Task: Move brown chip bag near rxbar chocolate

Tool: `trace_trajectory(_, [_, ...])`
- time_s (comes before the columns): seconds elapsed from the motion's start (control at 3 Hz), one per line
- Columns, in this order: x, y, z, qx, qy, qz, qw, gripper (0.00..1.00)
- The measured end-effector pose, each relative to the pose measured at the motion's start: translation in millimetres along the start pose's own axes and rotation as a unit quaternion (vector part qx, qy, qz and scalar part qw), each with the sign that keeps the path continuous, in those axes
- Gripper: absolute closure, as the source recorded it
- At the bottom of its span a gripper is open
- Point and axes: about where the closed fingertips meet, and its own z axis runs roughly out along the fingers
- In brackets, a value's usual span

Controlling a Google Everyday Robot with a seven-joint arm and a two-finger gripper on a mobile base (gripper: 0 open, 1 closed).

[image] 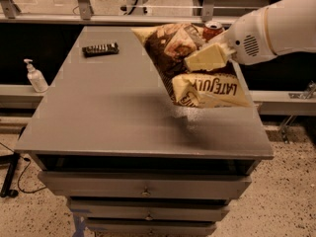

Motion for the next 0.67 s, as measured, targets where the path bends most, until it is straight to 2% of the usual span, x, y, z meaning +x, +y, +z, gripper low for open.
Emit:
trace_trajectory(0.33, [-20,-5,20,0.005,-0.018,-0.006,0.9998,1.00])
trace_trajectory(0.67, [-54,-24,58,0.023,-0.037,-0.010,0.9990,1.00])
